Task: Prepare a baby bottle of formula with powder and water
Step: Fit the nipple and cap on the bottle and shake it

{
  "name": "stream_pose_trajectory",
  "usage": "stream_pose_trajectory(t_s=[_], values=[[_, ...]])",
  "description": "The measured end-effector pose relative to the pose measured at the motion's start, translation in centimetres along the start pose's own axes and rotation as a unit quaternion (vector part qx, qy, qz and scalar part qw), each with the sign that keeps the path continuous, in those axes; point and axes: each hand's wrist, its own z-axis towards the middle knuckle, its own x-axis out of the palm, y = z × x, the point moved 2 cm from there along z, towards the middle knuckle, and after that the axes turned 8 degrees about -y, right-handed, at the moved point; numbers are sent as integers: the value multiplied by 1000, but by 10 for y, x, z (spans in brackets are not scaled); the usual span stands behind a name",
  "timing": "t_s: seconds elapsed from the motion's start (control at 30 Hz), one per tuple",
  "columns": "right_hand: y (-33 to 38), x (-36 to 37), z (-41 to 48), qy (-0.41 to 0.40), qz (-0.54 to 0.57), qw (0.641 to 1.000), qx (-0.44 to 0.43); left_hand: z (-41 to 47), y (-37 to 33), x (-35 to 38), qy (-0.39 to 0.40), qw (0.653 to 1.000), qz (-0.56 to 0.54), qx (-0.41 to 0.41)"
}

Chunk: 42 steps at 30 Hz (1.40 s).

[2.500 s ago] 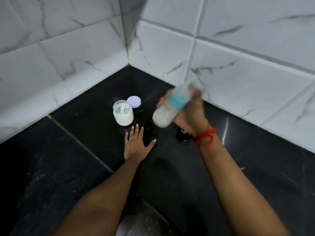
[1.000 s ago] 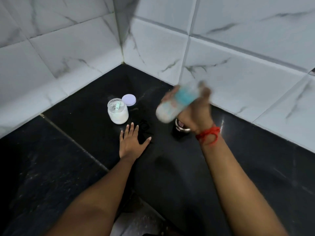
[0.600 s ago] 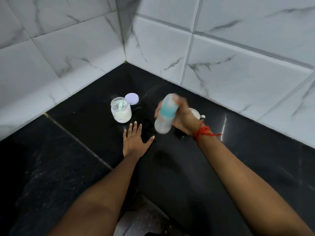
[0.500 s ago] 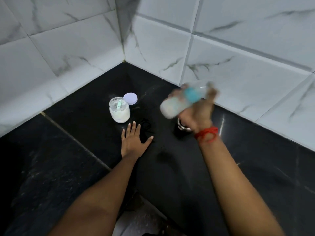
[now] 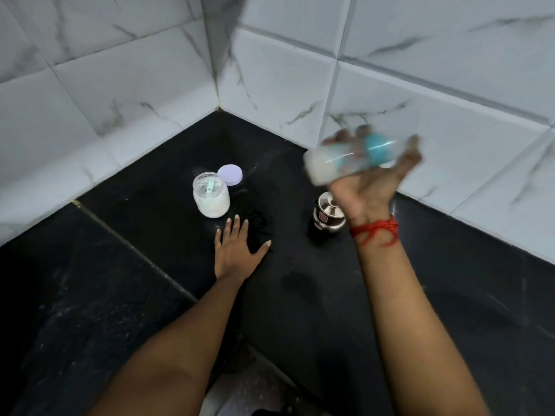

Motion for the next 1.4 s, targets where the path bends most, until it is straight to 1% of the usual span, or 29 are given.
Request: stream_pose_trajectory(t_s=[0.1,0.13,0.17,0.2,0.23,0.27,0.3,0.33,0.37,0.4,0.43,0.47,0.5,0.53,0.57,0.63,0.67,0.73,0.8,0.83,0.87,0.93,1.0,1.1,1.13,1.23,1.33,1.37,1.4], values=[[-6,-7,8,-43,-98,994,14,-2,2,1,-8,1000,1,-2],[1,-4,-5,10,-186,981,-54,-2,4,1,-5,1000,2,-1],[15,-2,-15,-32,-264,951,-159,-2,5,1,-4,1000,3,-1],[20,-7,-19,-64,-184,961,-195,0,3,1,-3,1000,1,-1],[23,-5,-18,-75,-79,980,-167,1,1,0,-1,1000,-1,-1],[26,-4,-11,-147,-105,972,-149,1,-1,0,1,1000,-4,-3],[23,3,-9,-133,-145,971,-138,0,-2,1,-1,1000,-4,-5],[12,17,-11,-73,-161,980,-96,-1,-1,1,-4,1000,-2,-3],[1,11,-12,-74,-174,979,-77,-2,1,0,-6,1000,0,-1],[-2,10,-25,-116,-159,975,-108,-2,2,0,-7,1000,0,-1],[-7,7,-27,-121,-55,986,-102,0,1,0,-6,1000,-1,-2],[-4,2,-29,-161,22,985,-50,0,0,-1,-2,1000,-1,-1],[-3,-9,-20,-126,111,986,-6,-1,-1,-1,2,1000,-2,-2],[-2,-16,-7,-110,99,989,10,-2,-1,0,0,1000,-4,-5],[-7,-33,-5,-146,-18,989,2,-2,0,0,-3,1000,-4,-6],[-21,-52,-5,-73,-84,994,-8,-1,2,0,-3,1000,0,-3],[-27,-67,-6,-100,-77,991,-34,0,3,0,-4,1000,1,-3],[-17,-61,-10,-77,-2,997,13,0,-2,0,1,1000,-2,-3],[-4,-35,-1,-92,-71,993,-21,-1,1,1,-3,1000,-5,-5],[3,-17,2,-45,-53,997,-29,-1,2,0,-4,1000,-6,-4],[14,-7,0,-47,-18,996,-74,-2,3,0,-6,1000,-7,-3],[16,-21,-7,-149,86,976,-136,-1,1,0,-4,1000,-8,-2],[15,-34,5,-195,115,966,-122,-2,-2,1,2,1000,-6,-3],[3,-26,1,-87,-63,994,-10,-2,3,1,-4,1000,-1,-2],[8,-30,-6,-59,-45,997,-11,-2,4,1,-4,1000,1,-1],[11,-37,-15,-49,201,978,-27,-1,-2,2,1,1000,0,-2],[-5,-29,-12,-90,-13,996,-1,-1,3,2,-9,1000,0,-5],[-6,-32,-11,-64,13,998,18,-1,4,2,-5,1000,1,-3],[0,-29,-14,-92,79,993,-3,0,3,2,-1,1000,1,-3]])
